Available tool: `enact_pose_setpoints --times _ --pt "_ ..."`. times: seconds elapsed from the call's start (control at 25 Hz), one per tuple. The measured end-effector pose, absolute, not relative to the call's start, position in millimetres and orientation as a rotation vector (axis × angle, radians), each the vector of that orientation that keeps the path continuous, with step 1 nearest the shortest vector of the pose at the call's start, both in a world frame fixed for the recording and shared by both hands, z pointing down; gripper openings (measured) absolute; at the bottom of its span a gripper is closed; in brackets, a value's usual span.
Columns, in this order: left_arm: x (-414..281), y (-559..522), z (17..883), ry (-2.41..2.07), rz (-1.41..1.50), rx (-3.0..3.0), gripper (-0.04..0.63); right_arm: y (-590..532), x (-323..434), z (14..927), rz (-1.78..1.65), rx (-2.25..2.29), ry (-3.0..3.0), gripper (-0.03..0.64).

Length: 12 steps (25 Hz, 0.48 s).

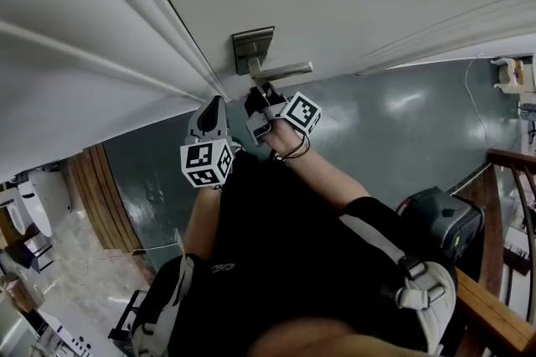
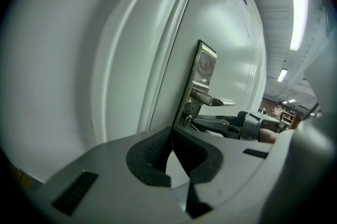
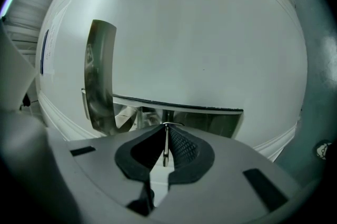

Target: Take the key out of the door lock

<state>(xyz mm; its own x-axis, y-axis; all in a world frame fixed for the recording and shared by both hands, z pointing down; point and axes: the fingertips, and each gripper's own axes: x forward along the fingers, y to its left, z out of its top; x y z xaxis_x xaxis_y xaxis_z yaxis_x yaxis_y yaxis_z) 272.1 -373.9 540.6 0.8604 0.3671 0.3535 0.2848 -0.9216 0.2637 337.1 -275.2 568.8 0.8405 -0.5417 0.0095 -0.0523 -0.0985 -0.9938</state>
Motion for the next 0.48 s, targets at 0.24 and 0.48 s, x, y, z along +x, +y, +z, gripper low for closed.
enact_pose_setpoints --times 0.24,0.48 --pt "274.1 -373.8 546.8 0.492 0.608 2.820 0.025 -272.4 338.8 573.6 -0.451 -1.651 0.465 0.029" --pt "277.4 -373.3 547.7 0.495 0.604 2.816 0.025 -272.7 338.6 573.3 -0.448 -1.645 0.471 0.029"
